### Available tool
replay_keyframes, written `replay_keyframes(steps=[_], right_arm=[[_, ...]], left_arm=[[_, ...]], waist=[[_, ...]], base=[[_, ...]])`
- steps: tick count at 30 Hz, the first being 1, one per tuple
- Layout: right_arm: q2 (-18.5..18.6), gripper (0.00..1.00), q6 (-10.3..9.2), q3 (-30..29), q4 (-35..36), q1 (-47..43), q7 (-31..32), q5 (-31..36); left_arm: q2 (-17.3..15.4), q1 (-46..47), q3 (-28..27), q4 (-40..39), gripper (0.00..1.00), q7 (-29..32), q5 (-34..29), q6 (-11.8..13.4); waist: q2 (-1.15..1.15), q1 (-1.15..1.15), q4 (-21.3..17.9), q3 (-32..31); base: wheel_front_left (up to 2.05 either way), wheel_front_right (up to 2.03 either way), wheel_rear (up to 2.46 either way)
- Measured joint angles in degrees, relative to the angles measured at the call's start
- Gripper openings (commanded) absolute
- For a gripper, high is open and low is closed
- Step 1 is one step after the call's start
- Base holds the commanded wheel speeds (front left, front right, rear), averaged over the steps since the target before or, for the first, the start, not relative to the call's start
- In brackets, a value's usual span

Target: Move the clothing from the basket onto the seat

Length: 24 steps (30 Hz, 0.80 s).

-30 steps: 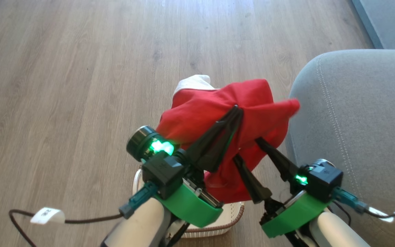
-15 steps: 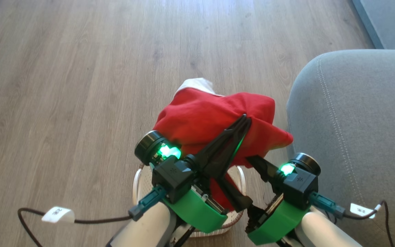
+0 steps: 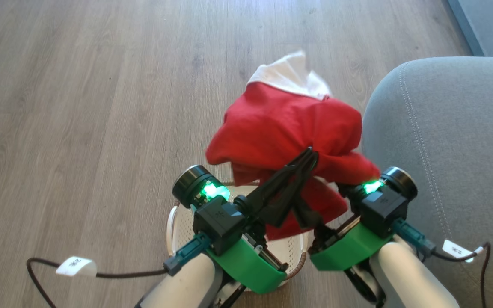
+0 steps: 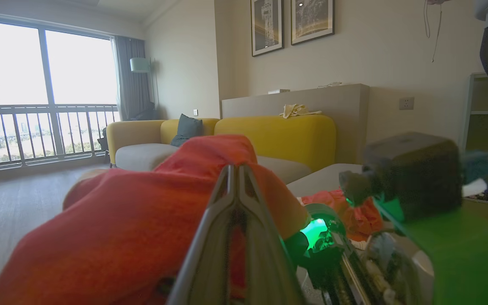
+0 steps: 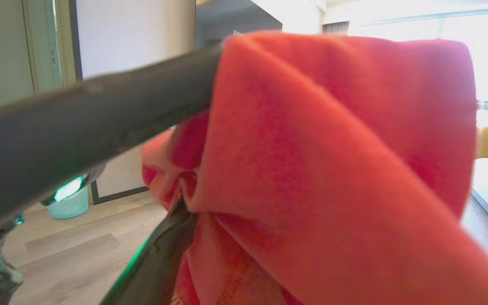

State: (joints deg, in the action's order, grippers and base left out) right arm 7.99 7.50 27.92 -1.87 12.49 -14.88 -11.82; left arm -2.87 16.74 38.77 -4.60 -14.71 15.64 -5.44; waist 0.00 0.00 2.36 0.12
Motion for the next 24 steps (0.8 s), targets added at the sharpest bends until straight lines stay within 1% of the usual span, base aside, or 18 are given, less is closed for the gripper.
replay_keyframes(steps=[7,8,9,10,18,20,24], right_arm=[[-2.61,1.0,0.0,-3.94,-1.3,-0.16,0.0,2.68],[-2.72,0.6,0.0,-4.04,-1.53,-0.16,0.0,2.76],[-2.86,0.22,0.0,-4.14,-1.9,-0.16,0.0,2.75],[-3.05,0.0,0.0,-4.35,-2.25,-0.17,0.0,2.74],[-4.19,0.0,0.0,-9.03,-1.97,-0.35,0.0,2.43],[-4.2,0.0,0.0,-10.93,-0.92,-0.58,0.0,-0.57],[-4.22,0.0,0.0,-11.37,0.27,-1.26,0.0,-3.2]], left_arm=[[0.0,0.01,0.03,-0.03,0.0,0.0,0.01,-0.43],[0.0,0.01,0.04,-0.07,0.0,0.0,0.01,-0.43],[-0.01,0.01,0.07,-0.23,0.0,0.0,0.01,-0.44],[-0.01,0.01,0.09,-0.47,0.0,0.0,0.0,-0.45],[-0.02,0.0,0.07,-1.43,0.0,0.0,0.0,-0.93],[-0.03,0.0,0.02,-1.43,0.0,0.0,0.01,-0.94],[-0.03,0.0,0.03,-1.64,0.0,0.0,0.26,-0.99]], waist=[[0.0,0.0,0.34,0.19],[0.0,0.0,0.38,0.21],[0.0,0.0,0.41,0.22],[0.0,0.0,0.42,0.25],[0.0,0.0,0.81,0.41],[0.0,0.0,0.94,0.39],[0.0,0.0,1.02,0.31]], base=[[0.0,0.0,0.0],[0.0,0.0,0.0],[0.0,0.0,0.0],[0.0,0.0,0.0],[0.0,0.0,0.0],[0.0,0.0,0.0],[0.0,0.0,0.0]])
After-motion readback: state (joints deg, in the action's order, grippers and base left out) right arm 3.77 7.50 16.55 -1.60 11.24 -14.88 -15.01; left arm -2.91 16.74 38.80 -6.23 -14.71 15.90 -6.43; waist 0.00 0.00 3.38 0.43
